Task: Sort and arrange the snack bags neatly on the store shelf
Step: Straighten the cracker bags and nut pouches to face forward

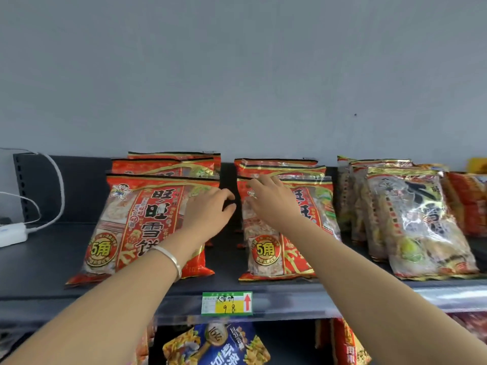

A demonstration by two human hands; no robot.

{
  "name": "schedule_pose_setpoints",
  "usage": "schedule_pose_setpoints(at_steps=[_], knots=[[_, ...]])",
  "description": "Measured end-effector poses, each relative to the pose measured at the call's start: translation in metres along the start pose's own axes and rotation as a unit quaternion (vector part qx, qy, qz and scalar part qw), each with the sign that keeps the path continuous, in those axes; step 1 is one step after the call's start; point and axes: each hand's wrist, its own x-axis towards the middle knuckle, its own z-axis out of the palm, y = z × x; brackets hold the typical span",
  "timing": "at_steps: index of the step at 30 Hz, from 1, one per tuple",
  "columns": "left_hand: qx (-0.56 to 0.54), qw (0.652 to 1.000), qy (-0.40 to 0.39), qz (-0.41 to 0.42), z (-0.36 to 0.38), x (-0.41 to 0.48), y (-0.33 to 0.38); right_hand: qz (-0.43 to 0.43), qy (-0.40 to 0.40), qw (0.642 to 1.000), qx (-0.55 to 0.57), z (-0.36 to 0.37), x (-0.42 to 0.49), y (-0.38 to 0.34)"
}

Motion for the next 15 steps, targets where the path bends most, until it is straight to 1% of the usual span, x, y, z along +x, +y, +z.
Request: schedule_pose_setpoints(at_steps=[2, 5, 7, 9, 10, 11, 12, 15], knots=[[-0.029, 0.999, -0.033, 0.008, 0.009, 0.002, 0.012, 0.055, 0.003, 0.998, 0.013, -0.004, -0.013, 0.015], [-0.092, 0.987, -0.134, -0.017, 0.030, 0.001, 0.023, 0.182, -0.020, 0.983, 0.001, -0.001, -0.035, 0.035], [-0.156, 0.968, -0.190, -0.053, 0.045, -0.001, 0.028, 0.280, -0.060, 0.958, 0.024, 0.006, -0.046, 0.047], [-0.227, 0.945, -0.222, -0.081, 0.057, -0.005, 0.034, 0.377, -0.085, 0.916, 0.109, 0.015, -0.054, 0.060], [-0.251, 0.935, -0.234, -0.088, 0.061, -0.008, 0.038, 0.411, -0.093, 0.894, 0.151, 0.019, -0.057, 0.065], [-0.265, 0.928, -0.244, -0.092, 0.065, -0.010, 0.042, 0.427, -0.102, 0.881, 0.177, 0.022, -0.058, 0.068], [-0.271, 0.925, -0.250, -0.095, 0.068, -0.012, 0.045, 0.430, -0.112, 0.877, 0.184, 0.024, -0.059, 0.069], [-0.264, 0.928, -0.243, -0.098, 0.075, -0.016, 0.046, 0.413, -0.131, 0.887, 0.162, 0.026, -0.062, 0.065]])
